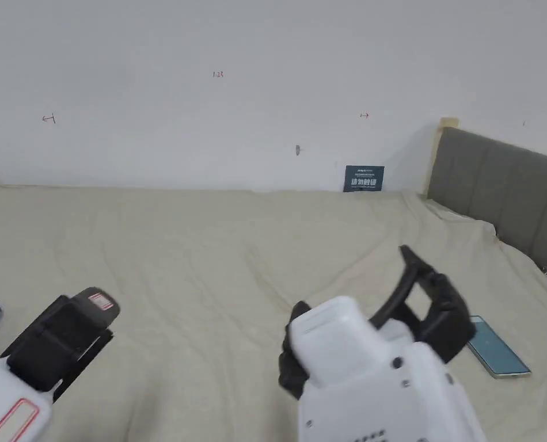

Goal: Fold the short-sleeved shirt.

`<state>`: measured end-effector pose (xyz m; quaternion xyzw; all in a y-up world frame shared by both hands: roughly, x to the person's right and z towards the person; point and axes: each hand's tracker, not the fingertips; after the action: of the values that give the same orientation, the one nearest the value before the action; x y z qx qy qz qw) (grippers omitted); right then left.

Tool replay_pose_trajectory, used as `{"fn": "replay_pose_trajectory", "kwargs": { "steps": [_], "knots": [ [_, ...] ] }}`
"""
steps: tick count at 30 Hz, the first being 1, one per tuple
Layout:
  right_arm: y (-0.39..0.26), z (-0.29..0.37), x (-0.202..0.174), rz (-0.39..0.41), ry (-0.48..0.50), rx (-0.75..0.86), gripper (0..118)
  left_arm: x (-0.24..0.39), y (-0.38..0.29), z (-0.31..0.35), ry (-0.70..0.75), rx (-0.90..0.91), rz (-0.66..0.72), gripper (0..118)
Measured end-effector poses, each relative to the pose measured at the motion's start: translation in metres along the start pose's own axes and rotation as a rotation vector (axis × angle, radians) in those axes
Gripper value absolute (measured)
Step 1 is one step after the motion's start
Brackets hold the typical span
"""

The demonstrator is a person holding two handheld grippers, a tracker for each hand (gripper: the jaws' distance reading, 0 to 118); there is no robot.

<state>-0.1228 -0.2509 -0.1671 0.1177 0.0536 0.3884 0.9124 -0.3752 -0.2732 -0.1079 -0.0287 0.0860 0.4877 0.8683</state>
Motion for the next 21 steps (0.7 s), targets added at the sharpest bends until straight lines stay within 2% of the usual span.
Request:
{"fn": "replay_pose_trajectory", "kwargs": {
  "steps": [2, 4, 6, 8, 11, 16, 18, 21],
  "knots": [
    [-0.001, 0.003, -0.020, 0.121, 0.045, 0.039, 106, -0.023, -0.004, -0.005, 0.063, 0.007, 0.087, 118],
    [-0.004, 0.003, -0.034, 0.189, 0.096, 0.047, 106, -0.047, -0.006, -0.008, 0.143, -0.017, 0.220, 118],
    [-0.006, 0.002, -0.042, 0.199, 0.144, 0.019, 106, -0.065, -0.006, -0.010, 0.165, -0.057, 0.343, 118],
    [-0.006, 0.000, -0.040, 0.140, 0.157, 0.003, 106, -0.067, -0.002, -0.010, 0.176, -0.045, 0.289, 118],
    [-0.002, -0.009, -0.025, -0.038, 0.138, -0.049, 106, -0.044, 0.009, -0.005, 0.227, 0.044, 0.039, 118],
    [-0.006, -0.020, 0.020, -0.496, 0.133, -0.183, 106, 0.029, 0.013, 0.012, 0.175, 0.136, -0.493, 118],
    [-0.013, -0.024, 0.029, -0.622, 0.130, -0.217, 106, 0.053, 0.003, 0.018, 0.165, 0.188, -0.762, 118],
    [-0.023, -0.029, 0.037, -0.804, 0.105, -0.323, 106, 0.074, -0.022, 0.017, 0.263, 0.248, -1.079, 118]
  ]
}}
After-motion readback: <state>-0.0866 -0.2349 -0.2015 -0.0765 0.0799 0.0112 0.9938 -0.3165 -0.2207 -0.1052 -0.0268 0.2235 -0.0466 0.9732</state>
